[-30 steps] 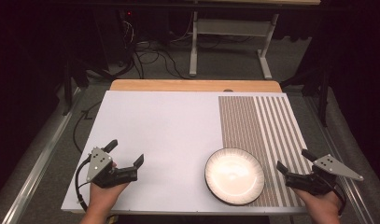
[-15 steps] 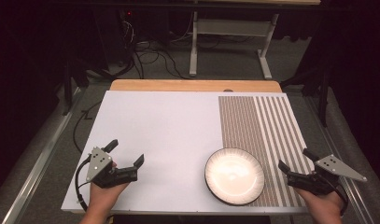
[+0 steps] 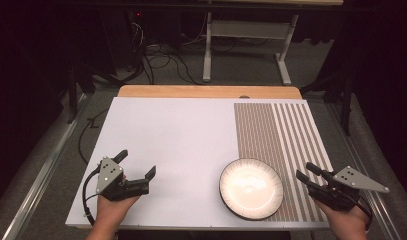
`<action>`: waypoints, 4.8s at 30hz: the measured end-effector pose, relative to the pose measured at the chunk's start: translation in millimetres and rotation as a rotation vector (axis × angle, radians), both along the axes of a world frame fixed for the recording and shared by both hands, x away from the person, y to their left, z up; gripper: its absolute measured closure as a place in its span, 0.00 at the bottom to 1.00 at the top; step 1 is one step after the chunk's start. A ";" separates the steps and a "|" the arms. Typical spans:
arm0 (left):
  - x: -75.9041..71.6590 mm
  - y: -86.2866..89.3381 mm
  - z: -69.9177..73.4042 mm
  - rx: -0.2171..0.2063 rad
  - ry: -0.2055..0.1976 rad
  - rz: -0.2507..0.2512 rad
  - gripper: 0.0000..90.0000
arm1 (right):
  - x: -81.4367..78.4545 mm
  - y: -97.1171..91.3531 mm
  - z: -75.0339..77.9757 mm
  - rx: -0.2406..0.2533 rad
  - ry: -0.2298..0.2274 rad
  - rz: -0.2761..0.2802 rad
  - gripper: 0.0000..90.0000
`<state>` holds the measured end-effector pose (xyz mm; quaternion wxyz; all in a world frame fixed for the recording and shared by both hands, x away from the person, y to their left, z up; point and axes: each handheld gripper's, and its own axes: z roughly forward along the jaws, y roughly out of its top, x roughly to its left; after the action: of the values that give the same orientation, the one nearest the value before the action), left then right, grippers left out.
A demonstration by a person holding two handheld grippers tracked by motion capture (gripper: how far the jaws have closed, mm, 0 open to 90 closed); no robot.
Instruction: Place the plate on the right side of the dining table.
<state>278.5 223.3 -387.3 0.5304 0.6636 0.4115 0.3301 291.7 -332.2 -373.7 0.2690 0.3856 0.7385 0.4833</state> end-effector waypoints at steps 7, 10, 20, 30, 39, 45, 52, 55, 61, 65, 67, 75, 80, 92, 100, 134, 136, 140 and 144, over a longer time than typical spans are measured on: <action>0.3 -0.1 -0.5 0.004 0.004 -0.004 0.00 | 0.2 7.4 -4.0 -0.059 0.056 0.047 0.74; 0.1 0.7 -0.3 0.002 0.004 -0.004 0.00 | -0.7 10.3 -4.8 -0.078 0.060 0.045 0.74; -0.1 1.7 0.0 0.001 -0.001 0.002 0.00 | -0.2 18.1 -5.5 -0.115 0.099 0.103 0.88; 0.4 2.4 -0.2 -0.001 0.000 0.002 0.00 | 4.8 22.4 -11.0 -0.147 0.193 0.175 1.00; 0.7 4.3 -1.0 -0.011 0.006 0.008 0.00 | 5.9 28.1 -14.7 -0.183 0.235 0.204 1.00; 1.0 4.1 -1.3 -0.012 0.007 0.006 0.00 | 5.2 30.4 -14.8 -0.200 0.240 0.208 1.00; 1.1 3.9 -1.2 -0.013 0.007 0.005 0.00 | 4.3 31.9 -14.4 -0.222 0.236 0.208 1.00; 0.5 4.1 -0.6 -0.018 0.004 0.006 0.00 | 3.9 32.5 -14.4 -0.223 0.238 0.205 1.00; 0.8 3.7 -0.7 -0.018 0.004 0.003 0.00 | 3.8 33.0 -14.4 -0.225 0.237 0.205 1.00; 1.3 3.5 -0.8 -0.017 0.007 0.001 0.00 | 3.8 33.2 -14.2 -0.231 0.237 0.206 1.00; 1.3 3.2 -0.8 -0.017 0.007 0.001 0.00 | 3.8 33.3 -14.2 -0.229 0.237 0.207 1.00; 1.2 3.7 -0.9 -0.017 0.007 -0.001 0.00 | 3.7 33.9 -13.9 -0.236 0.237 0.209 1.00; 1.7 2.9 -1.2 -0.016 0.009 -0.002 0.00 | 3.2 35.3 -13.7 -0.248 0.230 0.209 1.00; 2.0 3.5 -1.4 -0.019 0.010 -0.001 0.00 | 4.1 42.6 -15.8 -0.265 0.238 0.231 1.00; 2.4 3.1 -1.7 -0.019 0.013 -0.006 0.00 | 5.7 49.8 -18.2 -0.257 0.244 0.258 1.00; -1.8 1.6 3.9 -0.039 -0.031 -0.018 0.00 | 6.6 53.6 -19.9 -0.240 0.254 0.287 1.00; -1.8 1.1 3.8 -0.039 -0.026 -0.023 0.00 | 6.9 53.5 -20.0 -0.240 0.252 0.288 1.00; -1.2 0.4 3.2 -0.037 -0.017 -0.030 0.00 | 7.0 54.4 -20.8 -0.232 0.257 0.291 1.00; -1.2 -1.6 3.3 -0.037 -0.012 -0.037 0.00 | 7.1 59.8 -22.4 -0.251 0.263 0.308 1.00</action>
<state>277.3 221.7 -384.1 0.5512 0.6590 0.4022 0.3165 298.9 -272.5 -396.2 0.1394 0.2914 0.8717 0.3685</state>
